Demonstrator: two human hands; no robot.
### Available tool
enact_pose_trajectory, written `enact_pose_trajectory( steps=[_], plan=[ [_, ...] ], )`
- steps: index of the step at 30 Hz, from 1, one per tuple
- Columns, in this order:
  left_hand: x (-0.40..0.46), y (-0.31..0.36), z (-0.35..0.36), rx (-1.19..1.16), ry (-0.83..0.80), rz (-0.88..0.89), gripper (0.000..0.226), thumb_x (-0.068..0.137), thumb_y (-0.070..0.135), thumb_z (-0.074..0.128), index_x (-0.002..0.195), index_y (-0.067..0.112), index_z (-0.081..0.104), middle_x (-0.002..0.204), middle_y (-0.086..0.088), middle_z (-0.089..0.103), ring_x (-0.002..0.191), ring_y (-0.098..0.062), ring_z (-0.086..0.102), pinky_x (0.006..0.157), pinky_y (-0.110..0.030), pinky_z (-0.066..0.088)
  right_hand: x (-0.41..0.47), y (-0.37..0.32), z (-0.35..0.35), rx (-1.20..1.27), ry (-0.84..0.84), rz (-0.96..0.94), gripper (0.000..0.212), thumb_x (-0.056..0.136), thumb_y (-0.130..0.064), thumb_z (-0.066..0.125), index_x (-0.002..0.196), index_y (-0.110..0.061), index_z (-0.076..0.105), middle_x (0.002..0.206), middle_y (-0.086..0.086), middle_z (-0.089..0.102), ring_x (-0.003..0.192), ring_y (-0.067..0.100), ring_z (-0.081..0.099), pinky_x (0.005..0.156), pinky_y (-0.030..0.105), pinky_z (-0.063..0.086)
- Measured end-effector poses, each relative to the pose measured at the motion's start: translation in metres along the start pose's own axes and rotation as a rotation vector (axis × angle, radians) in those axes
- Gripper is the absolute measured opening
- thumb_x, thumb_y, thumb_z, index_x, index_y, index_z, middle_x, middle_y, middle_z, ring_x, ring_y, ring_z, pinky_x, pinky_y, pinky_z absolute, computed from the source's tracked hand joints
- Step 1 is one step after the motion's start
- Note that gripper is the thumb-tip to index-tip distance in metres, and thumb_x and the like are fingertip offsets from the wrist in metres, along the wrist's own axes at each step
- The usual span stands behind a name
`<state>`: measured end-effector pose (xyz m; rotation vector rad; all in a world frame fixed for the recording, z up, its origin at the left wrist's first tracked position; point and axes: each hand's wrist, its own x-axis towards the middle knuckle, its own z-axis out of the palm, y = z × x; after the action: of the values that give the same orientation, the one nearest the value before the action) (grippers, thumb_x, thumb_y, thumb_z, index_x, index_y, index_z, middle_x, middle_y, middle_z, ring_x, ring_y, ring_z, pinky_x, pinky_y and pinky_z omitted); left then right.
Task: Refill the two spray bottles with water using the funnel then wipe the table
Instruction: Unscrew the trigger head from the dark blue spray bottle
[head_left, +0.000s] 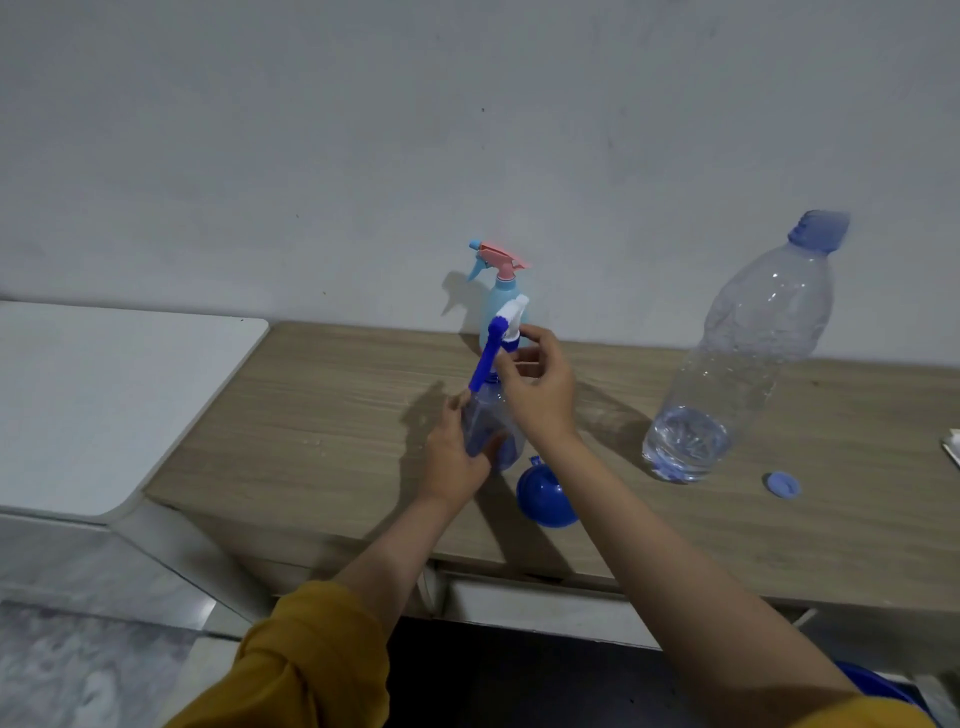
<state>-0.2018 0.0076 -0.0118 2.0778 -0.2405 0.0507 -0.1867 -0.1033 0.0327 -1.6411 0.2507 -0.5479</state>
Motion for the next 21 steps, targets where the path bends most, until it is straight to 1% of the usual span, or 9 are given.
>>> enact_pose_trajectory(
  steps=[2, 4, 6, 8, 11, 13, 15, 19, 21],
  plan=[
    [-0.001, 0.000, 0.000, -0.020, 0.014, 0.019, 0.057, 0.081, 0.013, 0.069, 0.130, 0.018, 0.042, 0.118, 0.004, 0.057, 0.100, -0.006, 0.054, 0.064, 0.000, 0.041, 0.007, -0.015, -0.005, 0.004, 0.032, -0.061, 0.026, 0.084, -0.024, 0.071, 0.107, -0.023, 0.060, 0.084, -0.003, 0.063, 0.080, 0.011, 0.062, 0.070, 0.027, 0.055],
    [-0.002, 0.000, 0.000, -0.011, 0.025, 0.025, 0.058, 0.081, 0.023, 0.071, 0.131, 0.019, 0.040, 0.123, 0.001, 0.057, 0.105, -0.009, 0.055, 0.070, -0.008, 0.042, 0.016, -0.032, -0.011, 0.021, 0.052, -0.130, 0.024, 0.082, -0.023, 0.073, 0.103, -0.025, 0.060, 0.079, 0.000, 0.064, 0.074, 0.011, 0.061, 0.069, 0.028, 0.056],
    [-0.001, -0.001, 0.000, -0.016, 0.027, 0.022, 0.062, 0.081, 0.027, 0.071, 0.133, 0.020, 0.039, 0.125, 0.001, 0.056, 0.108, -0.011, 0.055, 0.077, -0.015, 0.042, 0.026, -0.053, -0.019, 0.056, 0.083, -0.187, 0.024, 0.081, -0.024, 0.075, 0.099, -0.027, 0.059, 0.074, 0.003, 0.064, 0.071, 0.016, 0.064, 0.067, 0.028, 0.054],
    [-0.001, -0.001, 0.000, -0.033, 0.032, 0.022, 0.064, 0.081, 0.026, 0.071, 0.135, 0.019, 0.038, 0.125, 0.003, 0.056, 0.108, -0.007, 0.053, 0.077, -0.009, 0.037, 0.037, -0.075, -0.028, 0.092, 0.121, -0.232, 0.024, 0.079, -0.025, 0.077, 0.094, -0.029, 0.058, 0.072, 0.007, 0.066, 0.072, 0.022, 0.068, 0.067, 0.027, 0.054],
    [0.000, -0.003, 0.001, -0.021, 0.049, 0.029, 0.063, 0.081, 0.025, 0.072, 0.135, 0.018, 0.040, 0.126, 0.001, 0.058, 0.111, -0.013, 0.055, 0.073, -0.006, 0.033, 0.050, -0.103, -0.044, 0.029, 0.181, -0.328, 0.024, 0.079, -0.030, 0.077, 0.093, -0.030, 0.057, 0.070, 0.006, 0.069, 0.068, 0.019, 0.068, 0.065, 0.024, 0.053],
    [0.000, -0.005, 0.002, -0.025, 0.059, 0.036, 0.063, 0.080, 0.023, 0.072, 0.135, 0.017, 0.040, 0.126, 0.000, 0.058, 0.113, -0.016, 0.056, 0.075, -0.004, 0.033, 0.057, -0.112, -0.055, -0.085, 0.206, -0.381, 0.026, 0.079, -0.034, 0.076, 0.096, -0.024, 0.059, 0.068, 0.002, 0.069, 0.064, 0.014, 0.066, 0.063, 0.021, 0.052],
    [0.001, -0.006, 0.003, -0.017, 0.072, 0.047, 0.064, 0.080, 0.024, 0.072, 0.135, 0.016, 0.041, 0.126, -0.002, 0.058, 0.113, -0.015, 0.056, 0.076, -0.003, 0.034, 0.061, -0.112, -0.065, -0.265, 0.177, -0.365, 0.030, 0.079, -0.036, 0.075, 0.099, -0.019, 0.061, 0.067, -0.002, 0.066, 0.062, 0.009, 0.063, 0.061, 0.018, 0.049],
    [0.002, -0.010, 0.004, -0.017, 0.067, 0.060, 0.067, 0.080, 0.027, 0.073, 0.137, 0.017, 0.038, 0.128, 0.000, 0.057, 0.108, -0.005, 0.053, 0.073, 0.000, 0.037, 0.061, -0.079, -0.076, -0.650, 0.013, -0.223, 0.031, 0.077, -0.036, 0.076, 0.094, -0.014, 0.062, 0.072, 0.002, 0.064, 0.065, 0.018, 0.061, 0.059, 0.028, 0.047],
    [0.002, -0.011, 0.004, -0.005, 0.060, 0.061, 0.068, 0.080, 0.027, 0.072, 0.138, 0.017, 0.037, 0.129, 0.000, 0.055, 0.108, -0.004, 0.051, 0.076, -0.005, 0.039, 0.058, -0.051, -0.079, -0.822, -0.063, -0.110, 0.026, 0.077, -0.031, 0.074, 0.089, -0.012, 0.061, 0.077, 0.002, 0.058, 0.069, 0.020, 0.057, 0.056, 0.027, 0.039]
  ],
)
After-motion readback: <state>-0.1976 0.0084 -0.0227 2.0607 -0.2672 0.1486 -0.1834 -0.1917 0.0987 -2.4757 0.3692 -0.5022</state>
